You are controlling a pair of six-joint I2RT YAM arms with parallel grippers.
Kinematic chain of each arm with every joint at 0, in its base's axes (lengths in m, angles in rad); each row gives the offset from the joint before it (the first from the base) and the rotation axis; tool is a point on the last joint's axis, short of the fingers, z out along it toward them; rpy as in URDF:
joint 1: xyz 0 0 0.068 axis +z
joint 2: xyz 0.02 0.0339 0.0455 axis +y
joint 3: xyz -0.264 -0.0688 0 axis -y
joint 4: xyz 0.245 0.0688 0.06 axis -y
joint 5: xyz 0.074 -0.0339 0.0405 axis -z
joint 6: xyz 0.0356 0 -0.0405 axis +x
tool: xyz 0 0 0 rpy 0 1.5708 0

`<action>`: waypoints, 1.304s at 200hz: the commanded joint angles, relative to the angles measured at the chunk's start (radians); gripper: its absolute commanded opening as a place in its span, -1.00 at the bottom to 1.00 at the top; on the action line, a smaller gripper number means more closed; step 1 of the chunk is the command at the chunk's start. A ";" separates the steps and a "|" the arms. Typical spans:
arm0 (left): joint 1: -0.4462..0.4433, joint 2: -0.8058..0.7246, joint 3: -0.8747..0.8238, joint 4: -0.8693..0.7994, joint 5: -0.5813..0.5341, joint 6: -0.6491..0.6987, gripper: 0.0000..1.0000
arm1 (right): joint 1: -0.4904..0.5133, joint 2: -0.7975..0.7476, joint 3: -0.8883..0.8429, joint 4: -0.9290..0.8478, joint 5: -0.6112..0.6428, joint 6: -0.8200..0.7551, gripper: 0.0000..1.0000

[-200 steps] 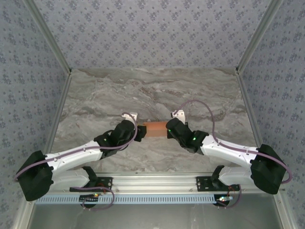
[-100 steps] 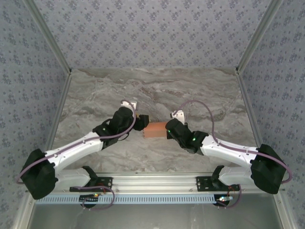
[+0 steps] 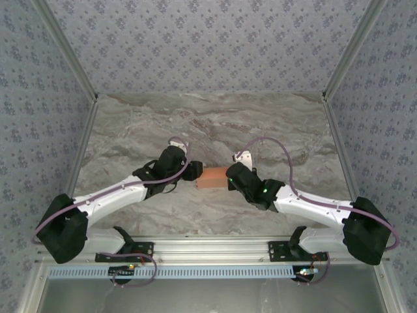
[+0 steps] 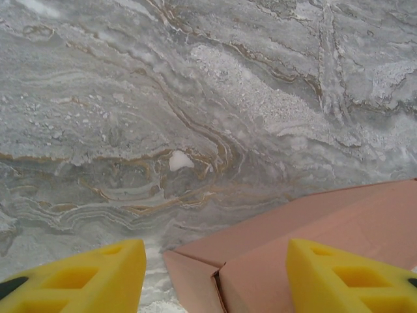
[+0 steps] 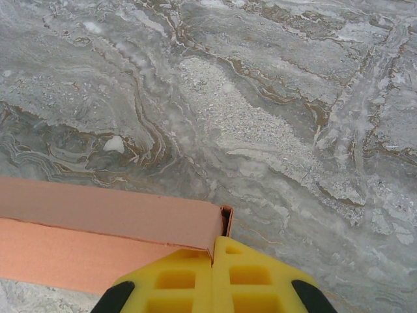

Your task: Fold the paper box

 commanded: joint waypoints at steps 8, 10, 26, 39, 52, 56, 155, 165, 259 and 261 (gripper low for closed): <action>0.001 -0.013 -0.055 0.004 0.040 -0.029 0.16 | 0.008 0.005 0.001 -0.062 0.008 -0.005 -0.91; 0.001 -0.013 -0.059 0.006 0.040 -0.031 0.16 | 0.007 0.005 0.001 -0.062 0.008 -0.005 -0.91; 0.001 -0.014 -0.077 0.019 0.046 -0.043 0.15 | 0.008 0.005 0.005 -0.063 0.008 -0.008 -0.89; -0.001 -0.011 -0.092 0.029 0.043 -0.047 0.14 | 0.008 0.005 0.011 -0.068 0.005 -0.012 -0.85; -0.001 -0.005 -0.099 0.034 0.040 -0.049 0.14 | 0.008 0.005 0.022 -0.078 0.004 -0.021 -0.78; -0.001 -0.004 -0.100 0.034 0.042 -0.050 0.14 | 0.008 0.004 0.026 -0.082 0.002 -0.024 -0.76; -0.015 -0.004 -0.107 0.042 0.024 -0.056 0.14 | 0.009 -0.054 0.143 -0.192 -0.088 -0.108 -0.06; -0.016 -0.004 -0.107 0.042 0.024 -0.056 0.14 | 0.005 -0.056 0.163 -0.209 -0.084 -0.123 0.00; -0.022 -0.007 -0.101 0.042 0.021 -0.050 0.14 | -0.267 0.049 0.227 -0.194 -0.422 -0.197 0.09; -0.022 -0.007 -0.101 0.042 0.021 -0.050 0.14 | -0.271 0.054 0.227 -0.193 -0.427 -0.198 0.10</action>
